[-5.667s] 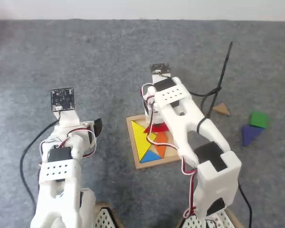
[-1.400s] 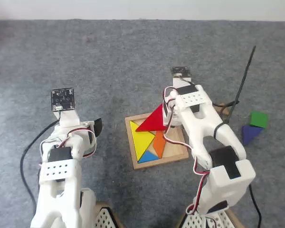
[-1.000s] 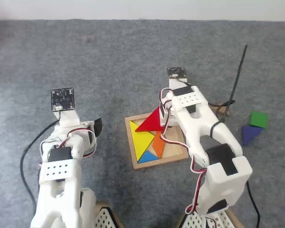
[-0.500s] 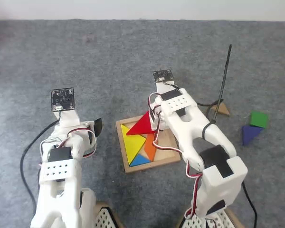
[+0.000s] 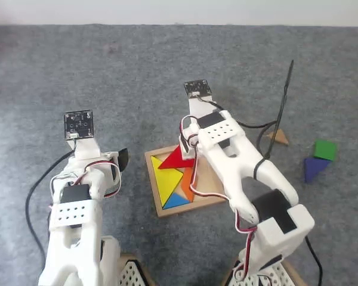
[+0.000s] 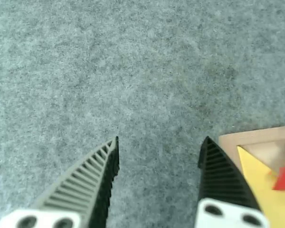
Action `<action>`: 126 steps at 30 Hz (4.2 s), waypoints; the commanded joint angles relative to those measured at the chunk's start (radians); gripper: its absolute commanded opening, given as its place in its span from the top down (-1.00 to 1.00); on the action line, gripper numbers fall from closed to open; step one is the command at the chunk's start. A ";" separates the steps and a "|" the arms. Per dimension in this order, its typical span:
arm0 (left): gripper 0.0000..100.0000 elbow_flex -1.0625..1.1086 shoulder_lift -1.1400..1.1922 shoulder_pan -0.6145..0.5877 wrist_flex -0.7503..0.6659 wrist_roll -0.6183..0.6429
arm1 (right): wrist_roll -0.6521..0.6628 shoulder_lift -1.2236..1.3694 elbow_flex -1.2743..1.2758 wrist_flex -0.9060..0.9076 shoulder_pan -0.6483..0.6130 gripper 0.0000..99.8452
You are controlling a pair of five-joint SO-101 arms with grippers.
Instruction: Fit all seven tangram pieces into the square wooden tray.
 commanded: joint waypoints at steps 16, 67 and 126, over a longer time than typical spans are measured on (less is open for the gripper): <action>0.46 -0.004 -0.008 -0.006 -0.020 -0.009 | -0.052 -0.177 -0.075 -0.005 0.042 0.73; 0.46 -0.004 -0.008 -0.006 -0.018 -0.009 | 0.135 0.088 -0.147 -0.165 -0.156 0.72; 0.46 -0.004 -0.012 -0.006 -0.020 -0.009 | 0.060 -0.331 0.097 0.015 -0.084 0.72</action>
